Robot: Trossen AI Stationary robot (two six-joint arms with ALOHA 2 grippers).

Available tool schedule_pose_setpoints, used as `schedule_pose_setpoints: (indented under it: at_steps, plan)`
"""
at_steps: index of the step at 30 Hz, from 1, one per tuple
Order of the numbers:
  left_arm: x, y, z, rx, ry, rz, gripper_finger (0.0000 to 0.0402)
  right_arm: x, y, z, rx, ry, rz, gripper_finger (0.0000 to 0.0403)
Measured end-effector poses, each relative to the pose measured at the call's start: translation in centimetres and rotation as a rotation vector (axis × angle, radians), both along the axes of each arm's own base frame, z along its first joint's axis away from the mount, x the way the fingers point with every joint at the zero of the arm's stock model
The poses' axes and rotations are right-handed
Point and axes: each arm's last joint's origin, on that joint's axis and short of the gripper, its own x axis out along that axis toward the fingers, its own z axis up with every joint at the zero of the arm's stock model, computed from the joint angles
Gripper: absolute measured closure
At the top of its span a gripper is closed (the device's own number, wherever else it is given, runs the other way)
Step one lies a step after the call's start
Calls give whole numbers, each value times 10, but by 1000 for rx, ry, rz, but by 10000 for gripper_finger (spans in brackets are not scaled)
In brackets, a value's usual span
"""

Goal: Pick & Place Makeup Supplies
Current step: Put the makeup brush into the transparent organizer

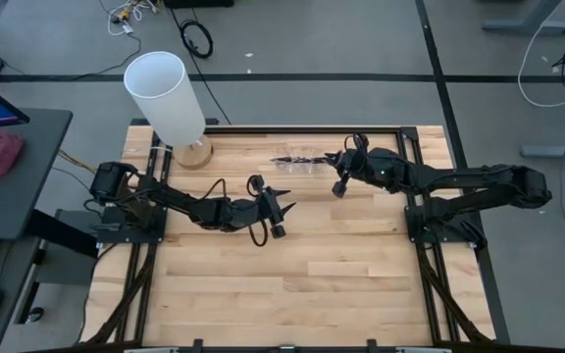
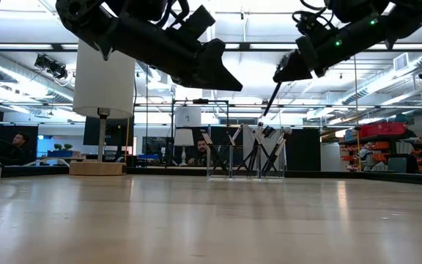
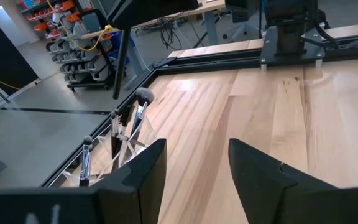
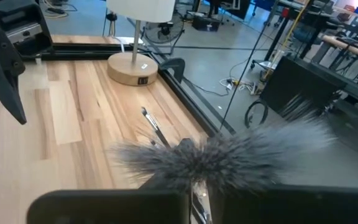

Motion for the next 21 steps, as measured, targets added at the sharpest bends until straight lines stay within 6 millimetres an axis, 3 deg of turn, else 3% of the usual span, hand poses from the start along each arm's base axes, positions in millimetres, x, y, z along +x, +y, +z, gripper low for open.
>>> schedule_pose_setpoints:
  at_steps: [9,14,21]
  plan:
    - [0,0,0,0,0,0,225,-3,-13,1,-9,-9,-54,388]
    - [0,0,0,0,0,0,225,-2,-28,15,-17,2,-112,388]
    - [0,0,0,0,0,0,225,27,-67,18,98,133,-114,388]
